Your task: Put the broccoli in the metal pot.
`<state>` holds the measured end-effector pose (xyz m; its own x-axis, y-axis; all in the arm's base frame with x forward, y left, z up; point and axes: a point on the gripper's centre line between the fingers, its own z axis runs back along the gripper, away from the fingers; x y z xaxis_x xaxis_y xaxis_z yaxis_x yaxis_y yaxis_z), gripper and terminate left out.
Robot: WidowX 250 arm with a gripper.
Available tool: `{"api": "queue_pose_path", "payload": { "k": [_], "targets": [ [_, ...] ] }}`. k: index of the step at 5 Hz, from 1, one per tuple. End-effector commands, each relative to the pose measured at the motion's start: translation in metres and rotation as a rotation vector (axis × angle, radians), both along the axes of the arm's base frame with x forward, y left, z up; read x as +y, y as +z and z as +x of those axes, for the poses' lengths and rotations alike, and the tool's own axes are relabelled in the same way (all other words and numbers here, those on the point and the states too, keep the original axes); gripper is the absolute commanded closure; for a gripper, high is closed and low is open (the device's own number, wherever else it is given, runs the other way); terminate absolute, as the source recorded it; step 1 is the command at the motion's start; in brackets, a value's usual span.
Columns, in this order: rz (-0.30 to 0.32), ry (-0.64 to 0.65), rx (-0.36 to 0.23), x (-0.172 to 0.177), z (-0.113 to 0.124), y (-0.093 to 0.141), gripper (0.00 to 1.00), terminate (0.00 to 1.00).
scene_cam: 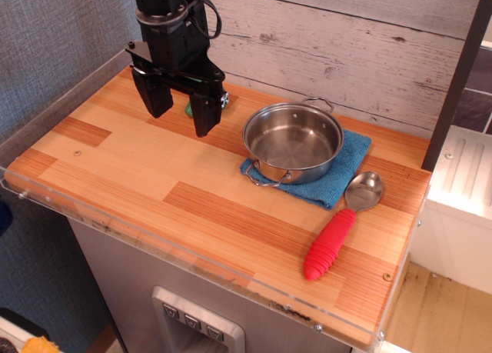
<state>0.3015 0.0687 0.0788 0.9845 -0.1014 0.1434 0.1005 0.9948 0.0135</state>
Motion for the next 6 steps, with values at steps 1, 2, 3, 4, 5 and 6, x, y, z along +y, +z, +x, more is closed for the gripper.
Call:
{"api": "queue_pose_path", "payload": {
  "k": [1,2,3,4,5,6],
  "targets": [
    [0.0,0.0,0.0,0.0,0.0,0.0,0.0,0.0],
    [0.001,0.003,-0.015,0.002,0.02,0.002,0.0,0.0],
    [0.013,0.017,-0.039,0.007,0.04,0.007,0.0,0.0],
    [0.044,0.032,-0.057,0.017,0.063,0.012,0.0,0.0],
    [0.061,0.051,-0.064,0.027,0.078,0.016,0.0,0.0],
    [0.068,0.071,-0.073,0.036,0.086,0.016,0.0,0.0]
  ]
}}
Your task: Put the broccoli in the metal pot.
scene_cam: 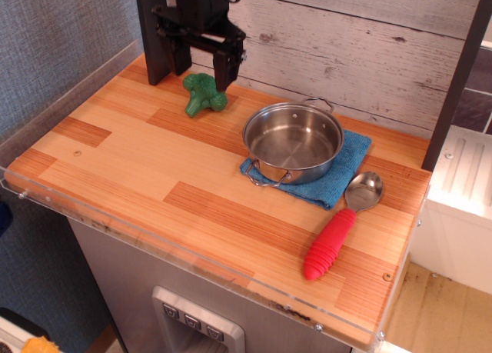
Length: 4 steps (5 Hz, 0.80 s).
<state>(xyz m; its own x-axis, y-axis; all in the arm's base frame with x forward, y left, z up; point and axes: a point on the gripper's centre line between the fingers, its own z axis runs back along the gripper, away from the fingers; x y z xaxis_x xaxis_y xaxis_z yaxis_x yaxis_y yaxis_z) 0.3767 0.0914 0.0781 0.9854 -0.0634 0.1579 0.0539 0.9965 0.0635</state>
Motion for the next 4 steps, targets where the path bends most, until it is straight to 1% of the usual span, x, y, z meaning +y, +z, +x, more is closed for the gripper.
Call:
{"api": "queue_pose_path", "payload": {
  "k": [1,2,3,4],
  "targets": [
    [0.011,0.036,-0.039,0.021,0.013,0.007,0.0,0.0],
    [-0.001,0.048,-0.018,0.025,0.015,-0.005,0.0,0.0],
    [-0.012,0.057,-0.001,0.029,0.022,-0.015,0.0,0.0],
    [-0.005,0.068,0.007,0.036,0.029,-0.018,0.0,0.0]
  ]
}}
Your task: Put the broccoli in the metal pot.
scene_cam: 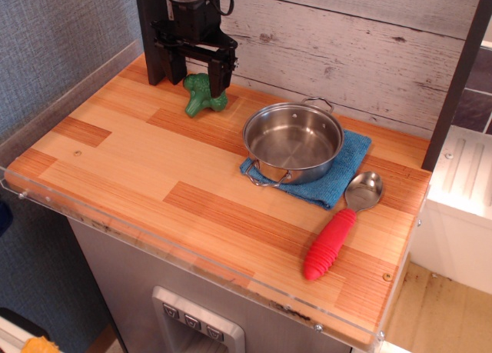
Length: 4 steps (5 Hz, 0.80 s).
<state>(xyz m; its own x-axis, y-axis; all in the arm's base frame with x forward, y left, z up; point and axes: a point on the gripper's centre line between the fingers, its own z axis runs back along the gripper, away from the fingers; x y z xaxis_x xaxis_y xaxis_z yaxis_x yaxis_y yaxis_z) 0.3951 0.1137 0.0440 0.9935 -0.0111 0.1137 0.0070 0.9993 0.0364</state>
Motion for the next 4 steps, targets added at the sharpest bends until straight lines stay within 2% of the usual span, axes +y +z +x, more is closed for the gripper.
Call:
{"api": "queue_pose_path", "payload": {
  "k": [1,2,3,4],
  "targets": [
    [0.021,0.033,-0.029,0.021,0.014,0.01,0.0,0.0],
    [0.009,0.031,-0.023,0.02,0.014,0.005,0.0,0.0],
    [-0.002,0.022,-0.037,0.015,0.012,0.009,1.0,0.0],
    [-0.008,0.005,-0.078,0.01,0.012,0.023,1.0,0.0]
  ]
}}
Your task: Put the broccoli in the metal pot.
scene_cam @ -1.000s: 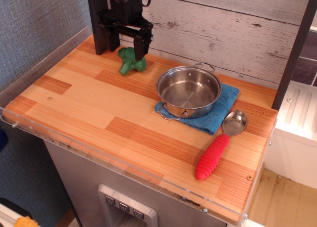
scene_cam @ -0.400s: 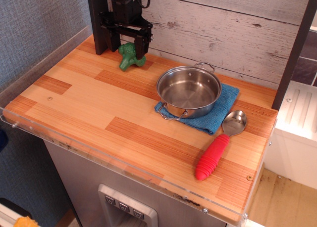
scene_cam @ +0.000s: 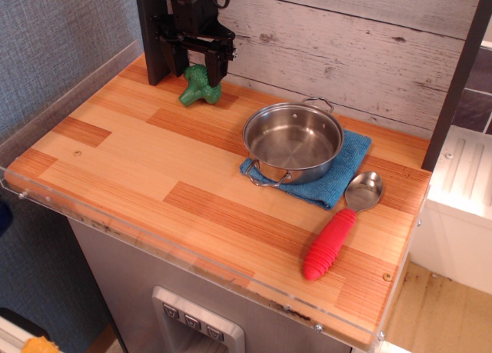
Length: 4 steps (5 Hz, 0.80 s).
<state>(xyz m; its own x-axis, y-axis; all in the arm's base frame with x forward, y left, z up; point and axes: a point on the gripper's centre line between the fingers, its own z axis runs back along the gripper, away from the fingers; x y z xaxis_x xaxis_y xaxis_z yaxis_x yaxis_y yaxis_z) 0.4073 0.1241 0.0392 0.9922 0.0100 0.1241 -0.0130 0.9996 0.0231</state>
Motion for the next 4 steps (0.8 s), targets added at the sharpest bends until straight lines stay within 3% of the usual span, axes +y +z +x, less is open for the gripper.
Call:
{"api": "queue_pose_path", "payload": {
  "k": [1,3,4],
  "targets": [
    [0.0,-0.031,-0.093,-0.006,-0.003,0.037,1.0,0.0],
    [-0.014,-0.072,-0.196,-0.037,-0.012,0.08,1.0,0.0],
    [-0.026,-0.134,-0.226,-0.077,-0.016,0.091,1.0,0.0]
  ]
}}
